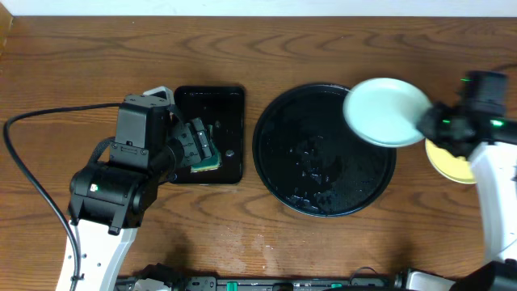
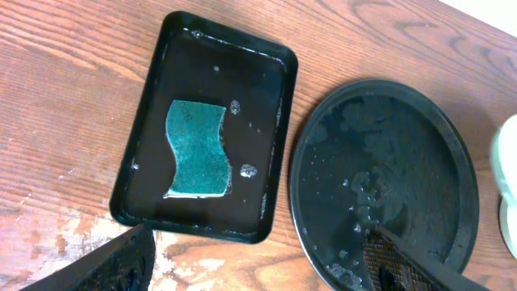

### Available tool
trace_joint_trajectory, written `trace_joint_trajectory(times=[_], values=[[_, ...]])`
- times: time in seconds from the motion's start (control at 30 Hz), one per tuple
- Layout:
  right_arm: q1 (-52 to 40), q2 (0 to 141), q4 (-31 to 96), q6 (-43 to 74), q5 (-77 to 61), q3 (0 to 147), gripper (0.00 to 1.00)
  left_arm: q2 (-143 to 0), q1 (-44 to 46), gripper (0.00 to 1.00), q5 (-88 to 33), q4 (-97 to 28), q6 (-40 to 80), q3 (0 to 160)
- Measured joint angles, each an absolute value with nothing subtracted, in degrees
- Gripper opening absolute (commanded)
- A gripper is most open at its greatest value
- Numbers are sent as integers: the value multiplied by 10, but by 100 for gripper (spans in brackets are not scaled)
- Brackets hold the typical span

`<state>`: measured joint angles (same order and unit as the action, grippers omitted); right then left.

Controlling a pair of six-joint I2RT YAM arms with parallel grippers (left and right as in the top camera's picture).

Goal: Clean dirty plates on tray and stack at the side
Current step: 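Place the pale green plate on top of the stack at right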

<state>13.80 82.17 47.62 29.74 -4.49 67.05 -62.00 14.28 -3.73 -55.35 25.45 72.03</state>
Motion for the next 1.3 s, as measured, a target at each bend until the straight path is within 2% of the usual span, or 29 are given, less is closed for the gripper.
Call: trace_joint_trajectory(times=[0.33,0.53,0.57,0.6,0.67,0.87,1.03,1.3], values=[[338,885,469,306,12,670,1,-620,143,83,-37,-554,255,720],[382,937,486,308,24,669,2,-620,143,83,-37,-553,255,720],[385,941,488,308,25,668,20,-620,143,83,-37,-554,255,720],[387,943,485,307,26,667,35,-620,143,83,-37,-554,255,720],[388,942,475,300,25,667,44,-620,143,83,-37,-554,255,720],[386,902,456,269,-4,667,50,-620,143,83,-37,-553,255,720],[360,784,437,229,-92,668,53,-620,143,84,-37,-554,255,720],[209,658,514,156,-202,674,54,-620,143,84,-37,-554,255,720]])
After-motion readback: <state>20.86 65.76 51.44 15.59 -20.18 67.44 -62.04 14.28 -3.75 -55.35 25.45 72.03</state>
